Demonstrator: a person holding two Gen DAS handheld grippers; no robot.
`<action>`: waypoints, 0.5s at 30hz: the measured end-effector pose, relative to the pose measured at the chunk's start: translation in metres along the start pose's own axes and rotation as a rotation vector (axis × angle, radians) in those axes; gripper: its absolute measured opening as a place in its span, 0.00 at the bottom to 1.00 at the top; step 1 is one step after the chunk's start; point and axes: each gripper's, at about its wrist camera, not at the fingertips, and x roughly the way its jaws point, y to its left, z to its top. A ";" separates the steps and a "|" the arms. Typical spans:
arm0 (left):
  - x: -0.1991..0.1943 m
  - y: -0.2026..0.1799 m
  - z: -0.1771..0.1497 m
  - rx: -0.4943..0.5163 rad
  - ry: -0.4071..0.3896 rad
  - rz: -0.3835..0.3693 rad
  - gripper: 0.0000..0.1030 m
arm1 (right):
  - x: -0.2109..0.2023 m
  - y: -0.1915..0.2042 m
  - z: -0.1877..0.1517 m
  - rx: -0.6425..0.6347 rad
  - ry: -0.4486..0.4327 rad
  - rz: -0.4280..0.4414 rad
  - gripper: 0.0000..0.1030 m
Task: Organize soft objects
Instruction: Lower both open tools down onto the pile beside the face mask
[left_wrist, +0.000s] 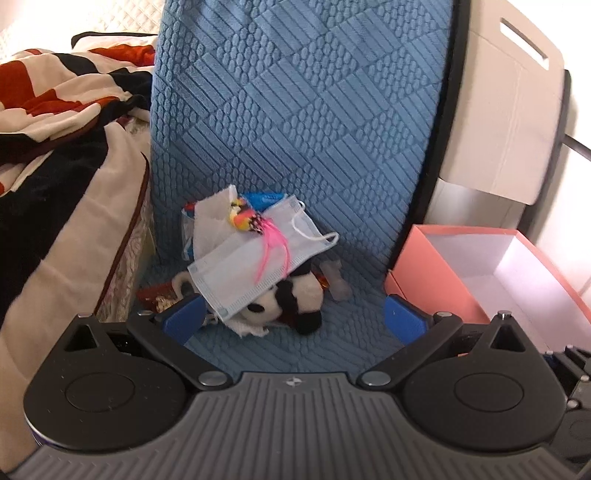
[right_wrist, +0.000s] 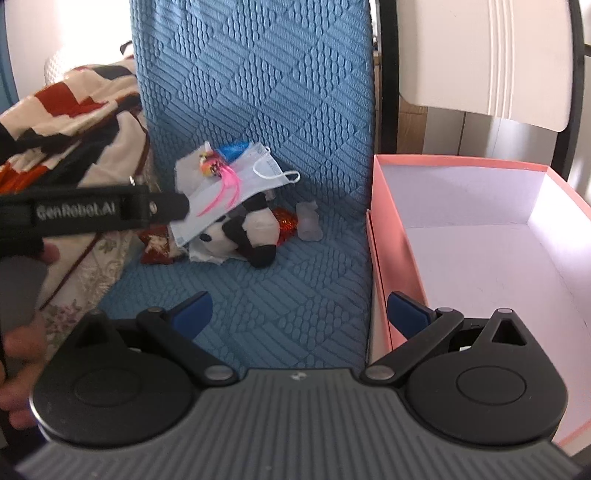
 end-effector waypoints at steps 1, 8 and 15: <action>0.003 0.001 0.002 0.001 0.002 0.000 1.00 | 0.003 0.000 0.001 0.003 0.010 0.007 1.00; 0.022 0.010 0.011 0.017 -0.024 -0.008 1.00 | 0.025 0.000 0.013 -0.001 0.018 0.027 1.00; 0.046 0.024 0.015 0.003 -0.028 0.037 1.00 | 0.045 0.002 0.027 -0.006 -0.004 0.050 1.00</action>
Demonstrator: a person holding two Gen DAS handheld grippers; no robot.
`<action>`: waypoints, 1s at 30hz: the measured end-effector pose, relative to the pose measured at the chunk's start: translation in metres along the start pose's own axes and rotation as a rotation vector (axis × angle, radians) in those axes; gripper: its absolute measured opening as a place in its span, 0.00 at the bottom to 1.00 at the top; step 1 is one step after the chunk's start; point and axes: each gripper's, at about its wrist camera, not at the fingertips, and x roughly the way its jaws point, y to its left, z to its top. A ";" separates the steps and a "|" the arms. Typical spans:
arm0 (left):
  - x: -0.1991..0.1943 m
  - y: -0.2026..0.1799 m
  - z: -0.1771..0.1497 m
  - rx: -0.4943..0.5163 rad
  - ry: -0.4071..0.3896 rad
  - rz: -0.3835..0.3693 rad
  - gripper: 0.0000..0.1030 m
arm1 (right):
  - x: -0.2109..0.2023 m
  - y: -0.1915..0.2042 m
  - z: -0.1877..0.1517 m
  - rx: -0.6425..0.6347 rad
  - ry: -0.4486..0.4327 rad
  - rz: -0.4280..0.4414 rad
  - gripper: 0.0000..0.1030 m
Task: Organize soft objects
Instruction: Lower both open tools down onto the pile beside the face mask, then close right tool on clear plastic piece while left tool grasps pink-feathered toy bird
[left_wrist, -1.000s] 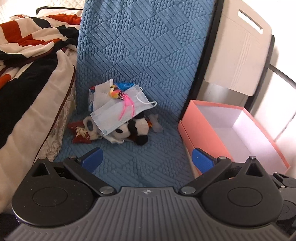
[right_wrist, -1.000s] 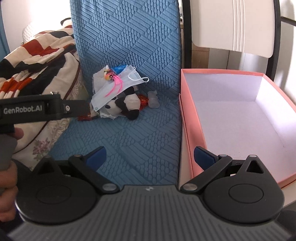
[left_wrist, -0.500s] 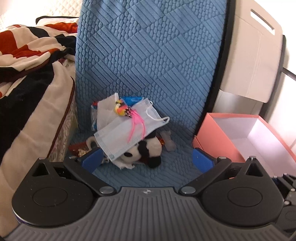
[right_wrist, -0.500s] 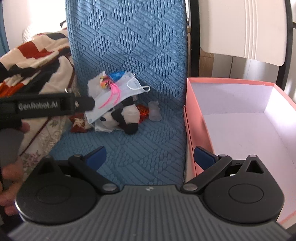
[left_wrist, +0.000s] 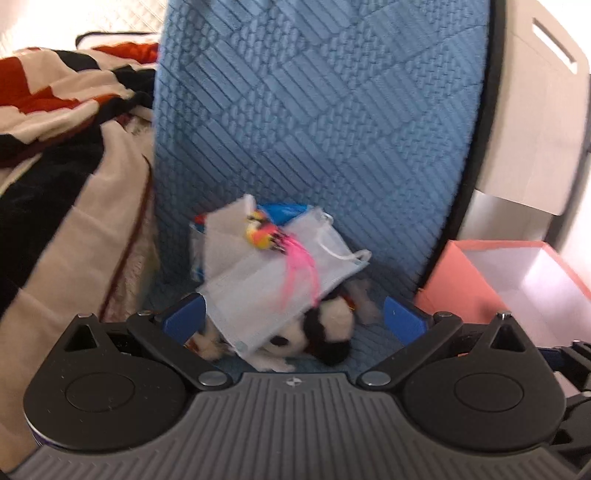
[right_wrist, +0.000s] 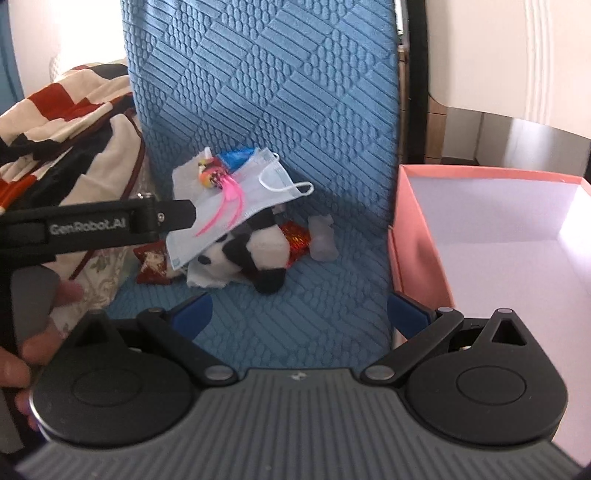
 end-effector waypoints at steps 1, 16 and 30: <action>0.003 0.002 0.001 0.005 -0.005 0.006 1.00 | 0.004 0.000 0.002 0.000 0.005 0.003 1.00; 0.042 0.013 0.012 0.003 -0.002 -0.020 1.00 | 0.041 -0.002 0.017 -0.029 0.021 0.056 0.87; 0.064 0.022 0.023 -0.110 0.038 -0.055 0.86 | 0.081 -0.004 0.034 -0.058 0.043 0.037 0.35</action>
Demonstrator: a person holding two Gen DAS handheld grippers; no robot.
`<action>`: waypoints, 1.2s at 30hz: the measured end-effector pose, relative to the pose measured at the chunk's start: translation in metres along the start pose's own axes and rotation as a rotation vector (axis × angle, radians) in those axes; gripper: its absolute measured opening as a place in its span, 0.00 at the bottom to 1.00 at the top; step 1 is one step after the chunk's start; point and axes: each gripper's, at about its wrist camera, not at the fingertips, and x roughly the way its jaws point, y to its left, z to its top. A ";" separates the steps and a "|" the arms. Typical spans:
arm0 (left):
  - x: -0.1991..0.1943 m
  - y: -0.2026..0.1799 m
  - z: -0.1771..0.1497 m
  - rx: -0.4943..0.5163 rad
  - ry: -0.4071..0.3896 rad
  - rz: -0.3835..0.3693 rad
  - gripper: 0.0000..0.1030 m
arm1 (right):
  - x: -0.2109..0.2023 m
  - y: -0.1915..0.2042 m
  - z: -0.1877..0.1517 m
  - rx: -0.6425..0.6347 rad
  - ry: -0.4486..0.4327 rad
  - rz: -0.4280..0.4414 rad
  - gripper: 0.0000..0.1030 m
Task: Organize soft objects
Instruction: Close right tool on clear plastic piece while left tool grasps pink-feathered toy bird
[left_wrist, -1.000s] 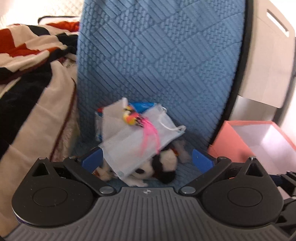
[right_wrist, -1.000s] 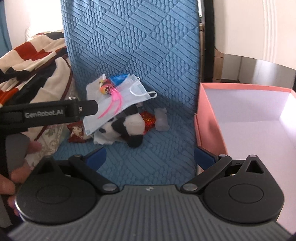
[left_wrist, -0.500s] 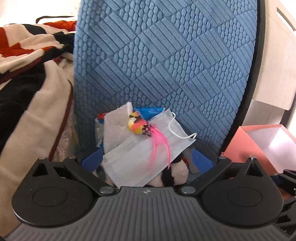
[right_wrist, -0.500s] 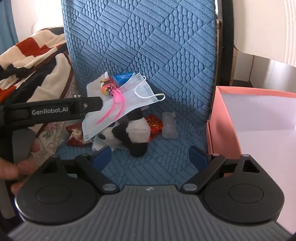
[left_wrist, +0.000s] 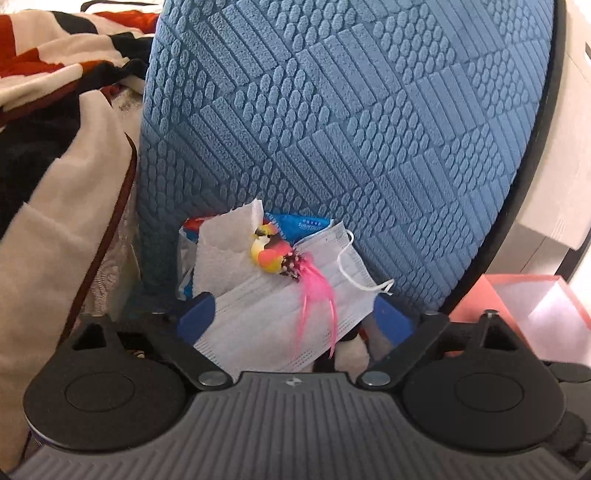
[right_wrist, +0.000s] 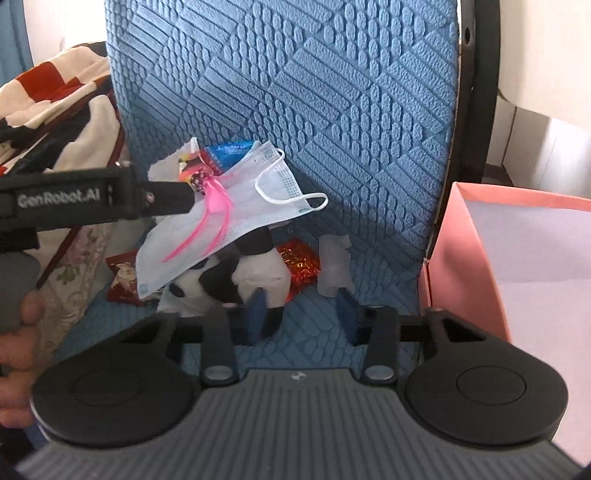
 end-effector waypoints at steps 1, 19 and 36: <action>0.002 0.001 0.001 -0.011 0.003 -0.006 0.81 | 0.002 0.000 0.001 0.000 0.003 -0.002 0.32; 0.028 0.014 0.015 -0.127 -0.028 -0.079 0.58 | 0.057 -0.020 0.022 -0.005 -0.008 -0.042 0.32; 0.062 0.011 0.030 -0.131 -0.009 -0.035 0.48 | 0.109 -0.026 0.026 0.036 0.052 -0.060 0.32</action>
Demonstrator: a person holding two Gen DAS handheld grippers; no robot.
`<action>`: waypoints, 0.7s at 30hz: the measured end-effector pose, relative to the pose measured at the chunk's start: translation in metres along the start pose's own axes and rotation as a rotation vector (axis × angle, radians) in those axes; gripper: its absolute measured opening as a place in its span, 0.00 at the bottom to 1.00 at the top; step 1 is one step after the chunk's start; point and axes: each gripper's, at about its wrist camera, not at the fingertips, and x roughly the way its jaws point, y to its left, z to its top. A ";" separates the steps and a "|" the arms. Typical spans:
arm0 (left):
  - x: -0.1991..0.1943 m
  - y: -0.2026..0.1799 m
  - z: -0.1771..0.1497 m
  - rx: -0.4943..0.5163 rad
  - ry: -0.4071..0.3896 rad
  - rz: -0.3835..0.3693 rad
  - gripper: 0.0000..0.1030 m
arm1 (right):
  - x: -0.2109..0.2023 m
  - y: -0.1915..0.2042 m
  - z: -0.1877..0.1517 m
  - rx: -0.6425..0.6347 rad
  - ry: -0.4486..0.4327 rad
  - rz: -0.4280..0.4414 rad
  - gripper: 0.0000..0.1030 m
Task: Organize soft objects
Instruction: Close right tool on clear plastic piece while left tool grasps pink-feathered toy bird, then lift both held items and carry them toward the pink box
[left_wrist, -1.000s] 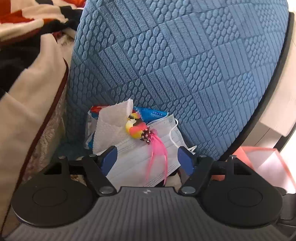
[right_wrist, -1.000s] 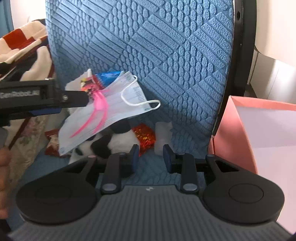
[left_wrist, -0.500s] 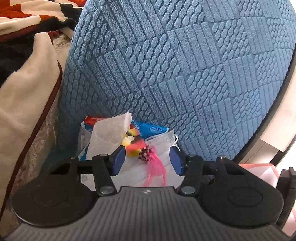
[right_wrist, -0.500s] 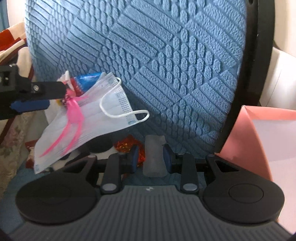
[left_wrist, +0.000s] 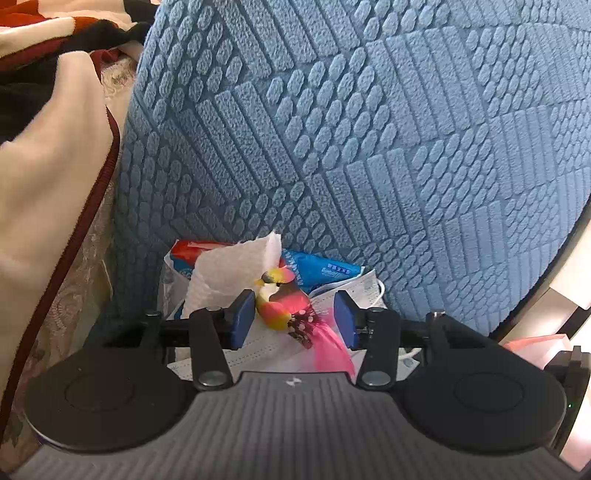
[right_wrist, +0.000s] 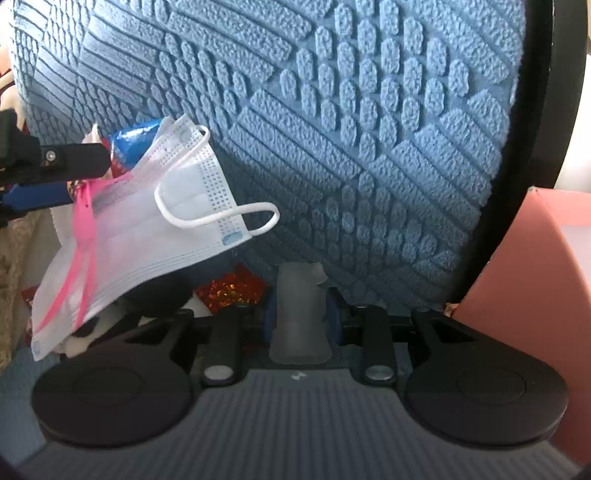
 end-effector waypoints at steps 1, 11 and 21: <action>0.002 0.000 -0.001 0.002 0.005 0.001 0.47 | 0.002 0.001 0.000 -0.007 0.002 -0.005 0.32; 0.011 0.005 -0.006 0.011 0.024 0.013 0.38 | 0.018 0.014 0.002 -0.058 0.033 -0.051 0.21; -0.018 0.005 -0.006 -0.002 0.019 -0.043 0.37 | -0.013 0.008 0.003 -0.012 -0.001 -0.049 0.18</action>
